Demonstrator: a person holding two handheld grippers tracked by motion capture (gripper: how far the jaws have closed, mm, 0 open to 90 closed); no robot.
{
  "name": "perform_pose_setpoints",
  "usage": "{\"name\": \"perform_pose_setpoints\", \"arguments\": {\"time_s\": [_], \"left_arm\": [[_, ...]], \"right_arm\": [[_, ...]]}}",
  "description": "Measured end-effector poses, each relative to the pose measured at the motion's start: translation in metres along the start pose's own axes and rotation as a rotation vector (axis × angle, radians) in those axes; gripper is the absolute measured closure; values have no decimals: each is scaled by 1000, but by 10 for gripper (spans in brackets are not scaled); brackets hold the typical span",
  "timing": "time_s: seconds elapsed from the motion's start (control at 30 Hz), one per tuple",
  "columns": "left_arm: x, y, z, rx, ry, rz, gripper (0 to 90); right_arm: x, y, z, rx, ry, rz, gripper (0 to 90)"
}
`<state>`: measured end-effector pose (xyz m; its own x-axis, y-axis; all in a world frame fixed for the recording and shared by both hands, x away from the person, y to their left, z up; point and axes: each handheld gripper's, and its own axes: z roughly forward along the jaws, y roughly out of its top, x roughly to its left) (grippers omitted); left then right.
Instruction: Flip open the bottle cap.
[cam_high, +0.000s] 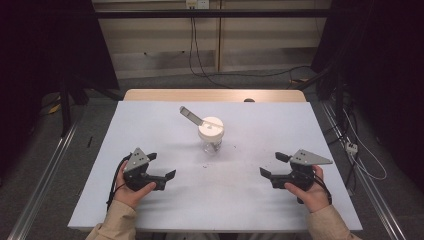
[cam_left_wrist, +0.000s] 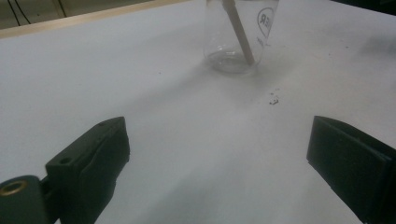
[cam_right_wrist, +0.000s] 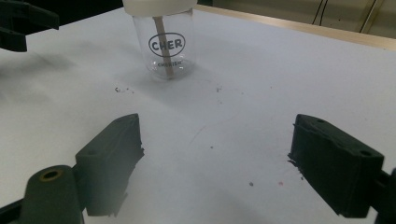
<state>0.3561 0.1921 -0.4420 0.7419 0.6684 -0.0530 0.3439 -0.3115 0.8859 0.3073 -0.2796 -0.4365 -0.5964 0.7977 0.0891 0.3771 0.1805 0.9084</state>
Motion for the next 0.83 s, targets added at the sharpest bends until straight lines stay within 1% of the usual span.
{"name": "perform_pose_setpoints", "arguments": {"time_s": [0.07, 0.1, 0.17, 0.2, 0.23, 0.3, 0.43, 0.47, 0.57, 0.63, 0.67, 0.8, 0.83], "left_arm": [[2, -2, -3, -1, 4, -8, 56], [3, -3, -5, 1, 9, -3, 56], [5, -5, -8, 0, 10, -15, 56], [5, -6, -9, 1, 14, -7, 56], [6, -6, -10, 1, 12, -18, 56], [7, -7, -11, 3, 15, -13, 56], [9, -10, -14, 7, 23, -11, 56], [10, -11, -15, 3, 23, -20, 55], [10, -11, -14, -3, 25, -27, 56], [9, -10, -13, 3, 27, -12, 55], [9, -11, -12, 15, 30, -1, 56], [9, -11, -11, 20, 36, -5, 58], [9, -10, -10, 17, 35, -12, 57]], "right_arm": [[-1, -2, -3, 4, -6, 3, 162], [-1, -3, -4, 5, -9, 4, 162], [-1, -5, -6, 4, -10, 5, 162], [-2, -5, -8, 5, -12, 5, 162], [-2, -6, -9, 4, -13, 4, 162], [-3, -8, -11, 4, -18, 9, 162], [-2, -12, -14, 15, -21, 1, 162], [-2, -13, -15, 17, -21, -2, 162], [-2, -17, -17, 23, -23, -1, 162], [-2, -18, -16, 25, -23, 3, 160], [-2, -18, -15, 28, -23, 2, 157], [-1, -20, -13, 41, -28, 1, 143], [-1, -20, -13, 41, -32, -2, 143]]}}
